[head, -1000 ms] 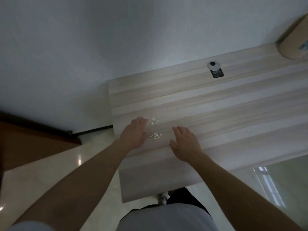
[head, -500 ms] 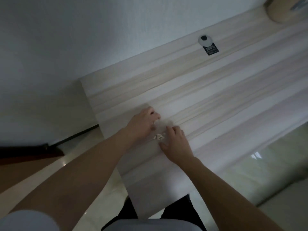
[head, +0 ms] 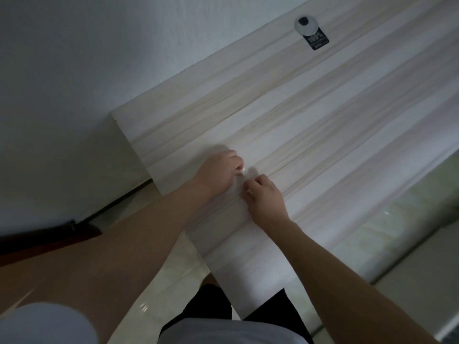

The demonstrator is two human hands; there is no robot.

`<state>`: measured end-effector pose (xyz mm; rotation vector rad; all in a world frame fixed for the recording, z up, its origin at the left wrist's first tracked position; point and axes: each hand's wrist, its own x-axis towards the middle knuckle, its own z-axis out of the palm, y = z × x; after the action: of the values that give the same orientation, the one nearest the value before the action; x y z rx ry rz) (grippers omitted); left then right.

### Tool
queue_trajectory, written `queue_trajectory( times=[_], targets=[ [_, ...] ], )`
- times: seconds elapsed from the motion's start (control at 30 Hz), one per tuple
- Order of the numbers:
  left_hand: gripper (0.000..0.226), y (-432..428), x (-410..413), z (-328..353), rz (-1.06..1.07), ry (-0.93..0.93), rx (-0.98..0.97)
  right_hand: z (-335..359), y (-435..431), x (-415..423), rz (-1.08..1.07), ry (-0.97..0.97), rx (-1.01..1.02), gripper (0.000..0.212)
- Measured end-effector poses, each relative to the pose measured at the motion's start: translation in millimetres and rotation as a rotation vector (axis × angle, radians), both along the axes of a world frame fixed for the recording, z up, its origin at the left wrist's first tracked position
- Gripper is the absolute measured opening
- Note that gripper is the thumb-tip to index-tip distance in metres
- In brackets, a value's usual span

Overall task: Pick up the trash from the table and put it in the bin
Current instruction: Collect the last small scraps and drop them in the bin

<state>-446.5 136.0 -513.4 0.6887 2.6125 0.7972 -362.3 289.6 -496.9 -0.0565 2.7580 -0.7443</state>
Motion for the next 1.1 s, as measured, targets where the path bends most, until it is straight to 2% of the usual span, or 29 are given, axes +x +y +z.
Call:
queue_trajectory(
  times=[0.3,0.5,0.67,0.9,1.1],
  targets=[
    [0.008,0.5,6.5,1.6,-0.008,0.003,-0.018,0.8,6.0,-4.5,0.004,0.007,-0.017,0.01],
    [0.011,-5.8,16.3,4.8,0.103,-0.023,0.072,6.0,17.5,0.0,-0.071,0.013,-0.036,0.011],
    [0.012,-12.5,22.8,13.8,0.22,0.028,0.107,13.8,33.1,1.3,-0.108,0.031,-0.05,0.009],
    [0.014,-19.4,23.6,31.1,0.296,0.083,0.079,33.2,50.4,2.3,-0.121,0.075,-0.051,0.009],
    [0.01,-7.6,25.9,34.9,0.275,0.073,0.033,45.2,68.6,6.8,-0.137,0.108,-0.044,0.01]
  ],
)
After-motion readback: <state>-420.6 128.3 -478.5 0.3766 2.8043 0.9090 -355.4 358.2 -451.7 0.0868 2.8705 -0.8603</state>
